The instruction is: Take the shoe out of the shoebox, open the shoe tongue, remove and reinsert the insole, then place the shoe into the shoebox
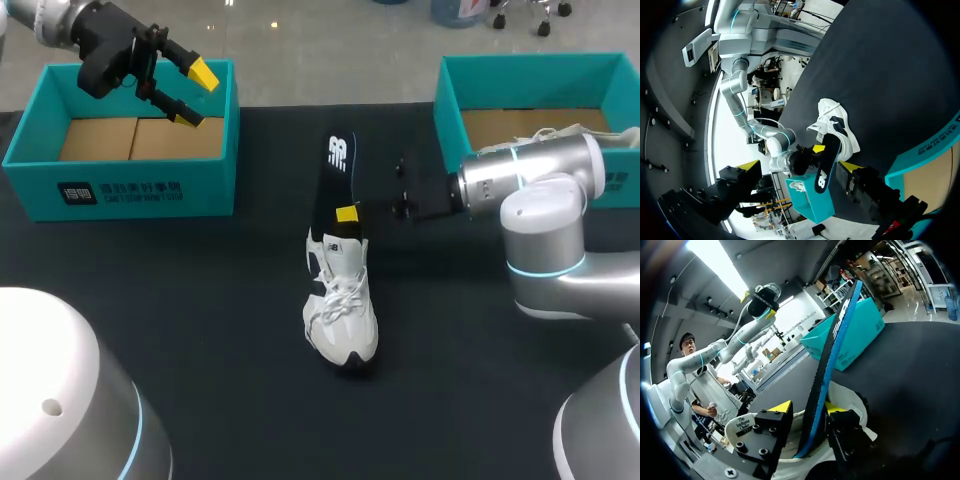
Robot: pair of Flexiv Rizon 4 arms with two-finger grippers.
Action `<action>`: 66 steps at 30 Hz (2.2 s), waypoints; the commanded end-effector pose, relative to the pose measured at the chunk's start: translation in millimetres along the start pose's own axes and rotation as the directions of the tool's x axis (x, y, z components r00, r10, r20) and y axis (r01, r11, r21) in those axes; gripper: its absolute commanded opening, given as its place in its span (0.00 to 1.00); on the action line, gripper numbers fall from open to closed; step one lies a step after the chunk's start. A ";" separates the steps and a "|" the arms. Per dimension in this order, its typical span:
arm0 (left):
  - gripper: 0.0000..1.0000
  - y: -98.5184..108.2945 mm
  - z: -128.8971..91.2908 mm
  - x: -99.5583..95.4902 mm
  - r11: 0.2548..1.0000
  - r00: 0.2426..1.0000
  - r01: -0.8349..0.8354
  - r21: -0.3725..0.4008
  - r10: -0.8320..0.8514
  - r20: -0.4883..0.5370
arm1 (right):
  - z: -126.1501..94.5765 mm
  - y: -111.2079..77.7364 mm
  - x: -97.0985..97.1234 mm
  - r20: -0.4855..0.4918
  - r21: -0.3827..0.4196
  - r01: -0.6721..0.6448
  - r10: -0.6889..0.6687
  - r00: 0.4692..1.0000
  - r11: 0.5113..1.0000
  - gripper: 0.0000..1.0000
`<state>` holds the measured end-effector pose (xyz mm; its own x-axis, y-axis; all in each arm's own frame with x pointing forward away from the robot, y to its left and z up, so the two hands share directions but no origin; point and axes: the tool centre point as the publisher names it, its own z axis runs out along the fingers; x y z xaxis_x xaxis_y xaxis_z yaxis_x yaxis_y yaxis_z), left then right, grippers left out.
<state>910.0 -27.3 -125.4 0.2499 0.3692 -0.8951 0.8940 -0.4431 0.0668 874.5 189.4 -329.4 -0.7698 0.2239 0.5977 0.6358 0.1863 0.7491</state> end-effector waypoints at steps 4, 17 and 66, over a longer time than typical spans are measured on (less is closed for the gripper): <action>1.00 -0.4 -0.4 -0.2 1.000 1.000 0.000 0.000 0.000 -0.003 | -0.9 14.9 -5.2 -0.006 0.020 0.016 -0.016 1.000 1.000 0.03; 1.00 -0.4 -0.4 -0.2 1.000 1.000 0.000 0.000 0.000 -0.003 | 0.4 -10.2 -6.6 -0.018 0.030 -0.008 0.008 1.000 1.000 0.00; 1.00 -0.4 -0.4 -0.2 1.000 1.000 0.000 0.000 0.000 -0.003 | 7.7 -50.7 6.1 -0.072 0.099 -0.129 0.137 0.988 0.987 0.00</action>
<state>910.0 -27.2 -125.4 0.2499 0.3692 -0.8951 0.8940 -0.4431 0.0668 844.0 191.1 -360.8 -0.6827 0.1714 0.7103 0.7276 0.2497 0.6390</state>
